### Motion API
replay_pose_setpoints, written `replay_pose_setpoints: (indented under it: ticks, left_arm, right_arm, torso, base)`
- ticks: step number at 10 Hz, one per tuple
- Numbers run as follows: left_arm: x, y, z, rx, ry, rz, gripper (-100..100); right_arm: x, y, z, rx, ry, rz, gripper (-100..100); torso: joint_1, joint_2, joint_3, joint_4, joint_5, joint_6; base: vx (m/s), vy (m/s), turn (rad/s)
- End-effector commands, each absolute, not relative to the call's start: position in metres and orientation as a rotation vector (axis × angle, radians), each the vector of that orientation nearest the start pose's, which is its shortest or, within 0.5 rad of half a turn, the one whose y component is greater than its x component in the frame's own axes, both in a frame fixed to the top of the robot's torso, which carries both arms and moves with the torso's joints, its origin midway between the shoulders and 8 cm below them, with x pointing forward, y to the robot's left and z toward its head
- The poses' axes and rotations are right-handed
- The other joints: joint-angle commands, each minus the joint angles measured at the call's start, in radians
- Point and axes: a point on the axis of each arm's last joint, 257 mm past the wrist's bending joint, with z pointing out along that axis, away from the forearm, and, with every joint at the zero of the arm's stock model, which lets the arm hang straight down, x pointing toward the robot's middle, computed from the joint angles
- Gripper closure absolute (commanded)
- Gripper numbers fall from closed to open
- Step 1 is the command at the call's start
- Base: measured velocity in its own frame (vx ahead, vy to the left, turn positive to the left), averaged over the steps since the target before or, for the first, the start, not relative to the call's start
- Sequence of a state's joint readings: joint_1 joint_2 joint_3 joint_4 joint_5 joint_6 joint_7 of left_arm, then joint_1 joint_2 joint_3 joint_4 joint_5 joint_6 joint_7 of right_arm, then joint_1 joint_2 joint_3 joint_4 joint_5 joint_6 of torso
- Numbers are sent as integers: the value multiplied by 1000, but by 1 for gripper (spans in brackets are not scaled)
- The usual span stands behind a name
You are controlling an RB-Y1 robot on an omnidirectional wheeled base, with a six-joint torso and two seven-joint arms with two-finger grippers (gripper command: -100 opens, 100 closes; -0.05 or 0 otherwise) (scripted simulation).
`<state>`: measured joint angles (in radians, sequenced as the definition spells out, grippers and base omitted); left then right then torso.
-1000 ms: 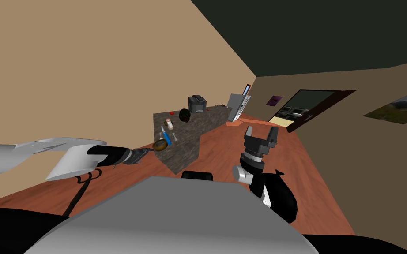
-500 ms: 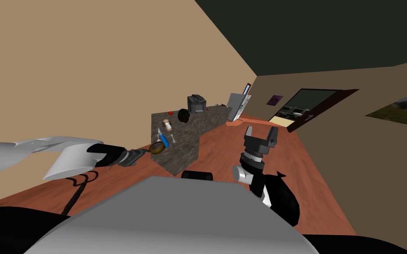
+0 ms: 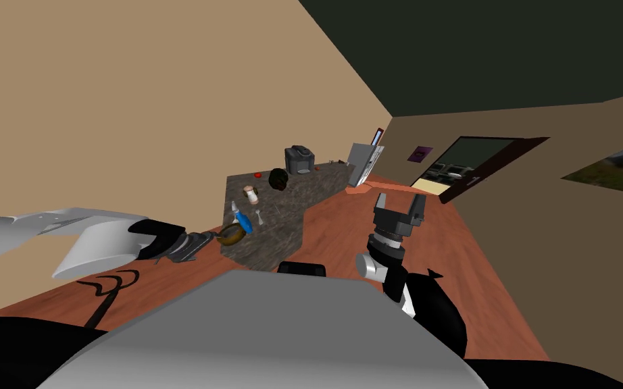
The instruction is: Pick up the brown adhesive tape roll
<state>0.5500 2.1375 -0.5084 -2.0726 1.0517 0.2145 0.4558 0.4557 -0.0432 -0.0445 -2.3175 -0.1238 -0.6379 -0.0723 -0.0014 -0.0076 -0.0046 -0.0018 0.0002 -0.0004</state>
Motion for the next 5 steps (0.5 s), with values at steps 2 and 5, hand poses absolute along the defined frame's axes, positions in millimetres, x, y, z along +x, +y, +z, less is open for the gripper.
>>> replay_pose_setpoints:
  ticks: [2, 5]
  left_arm:
    - [205, 515, -286, -1688, 2361, -29, -100]
    - [188, 522, -289, -1779, 2330, 18, -100]
  right_arm:
    - [307, -293, 79, 540, 402, 1465, 0]
    - [307, -293, 79, 540, 402, 1465, 0]
  torso:
    - [0, 1, 1, 0, 0, 0]
    - [-1, 0, 0, 0, 0, 0]
  base:
    - [96, -13, -8]
    - [113, -27, -12]
